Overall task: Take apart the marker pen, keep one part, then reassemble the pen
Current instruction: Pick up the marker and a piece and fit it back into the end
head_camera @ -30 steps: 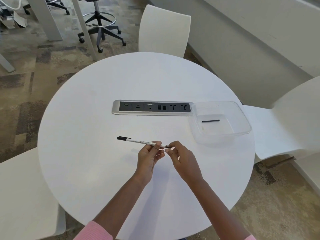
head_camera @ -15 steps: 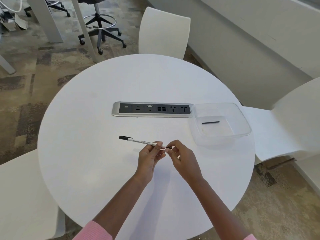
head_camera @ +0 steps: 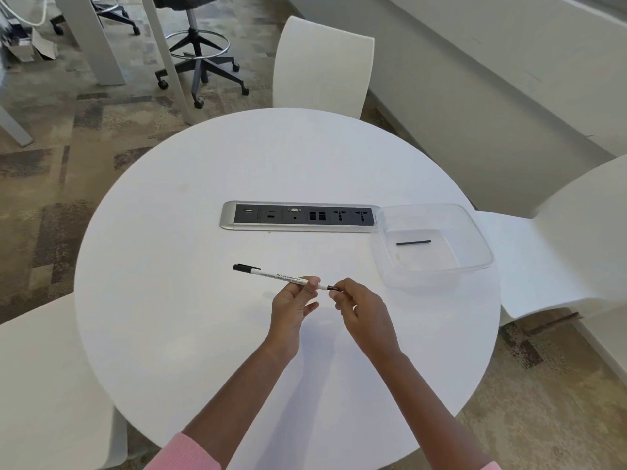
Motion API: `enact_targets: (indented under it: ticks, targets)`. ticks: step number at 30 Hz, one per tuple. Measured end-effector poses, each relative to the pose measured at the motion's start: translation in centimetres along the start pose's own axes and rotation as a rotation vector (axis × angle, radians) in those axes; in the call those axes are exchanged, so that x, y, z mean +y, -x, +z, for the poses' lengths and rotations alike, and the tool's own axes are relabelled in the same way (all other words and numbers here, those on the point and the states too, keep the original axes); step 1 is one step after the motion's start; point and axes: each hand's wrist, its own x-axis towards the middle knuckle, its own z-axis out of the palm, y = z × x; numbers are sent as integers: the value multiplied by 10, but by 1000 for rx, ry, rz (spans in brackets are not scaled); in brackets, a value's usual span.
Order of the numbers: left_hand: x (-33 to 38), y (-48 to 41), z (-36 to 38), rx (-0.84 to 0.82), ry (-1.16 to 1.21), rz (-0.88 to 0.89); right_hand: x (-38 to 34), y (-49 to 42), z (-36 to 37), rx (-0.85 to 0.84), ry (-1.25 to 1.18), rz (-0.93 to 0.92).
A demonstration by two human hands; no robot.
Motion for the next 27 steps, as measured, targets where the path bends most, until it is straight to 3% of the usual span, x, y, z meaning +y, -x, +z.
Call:
enact_targets:
  ticks: [5, 10, 19, 27]
  targets:
    - [1, -1, 1, 10, -13, 18, -2, -4, -3, -22, -78, 48]
    - [2, -4, 1, 12, -22, 36, -1, -6, 0, 99, -187, 19]
    - [0, -7, 6, -28, -51, 85, 2, -11, 3, 281, -132, -110]
    - [0, -13, 13, -7, -68, 132, -2, -20, -4, 232, -233, 81]
